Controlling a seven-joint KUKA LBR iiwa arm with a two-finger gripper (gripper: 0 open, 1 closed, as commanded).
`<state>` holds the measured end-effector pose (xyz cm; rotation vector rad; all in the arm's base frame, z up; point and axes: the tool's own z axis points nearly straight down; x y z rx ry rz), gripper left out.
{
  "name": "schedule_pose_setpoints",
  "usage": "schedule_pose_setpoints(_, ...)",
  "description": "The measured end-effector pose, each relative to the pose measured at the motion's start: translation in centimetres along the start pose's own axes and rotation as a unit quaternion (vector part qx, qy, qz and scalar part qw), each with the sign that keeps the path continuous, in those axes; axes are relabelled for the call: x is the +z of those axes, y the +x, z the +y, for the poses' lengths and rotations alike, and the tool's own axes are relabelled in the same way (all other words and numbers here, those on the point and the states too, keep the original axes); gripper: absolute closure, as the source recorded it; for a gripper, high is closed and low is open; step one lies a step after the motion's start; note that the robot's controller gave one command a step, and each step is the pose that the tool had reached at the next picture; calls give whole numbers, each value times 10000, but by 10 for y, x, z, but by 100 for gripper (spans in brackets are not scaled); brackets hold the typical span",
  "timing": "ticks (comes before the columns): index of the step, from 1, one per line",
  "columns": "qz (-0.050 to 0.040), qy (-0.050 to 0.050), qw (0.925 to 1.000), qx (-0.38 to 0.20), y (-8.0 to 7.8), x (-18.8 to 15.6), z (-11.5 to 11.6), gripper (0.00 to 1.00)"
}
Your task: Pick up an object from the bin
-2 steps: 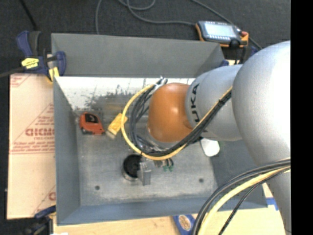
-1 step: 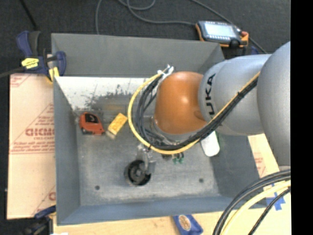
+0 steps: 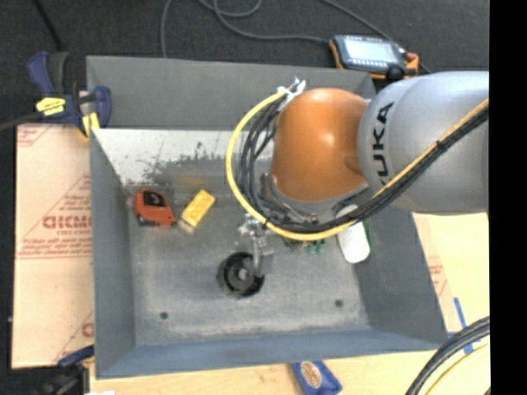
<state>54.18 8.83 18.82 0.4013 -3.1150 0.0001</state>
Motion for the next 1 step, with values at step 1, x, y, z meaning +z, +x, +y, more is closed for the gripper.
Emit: schedule_pose_setpoints(1, 2, 1, 9999, 113, 22, -59, 1, 100)
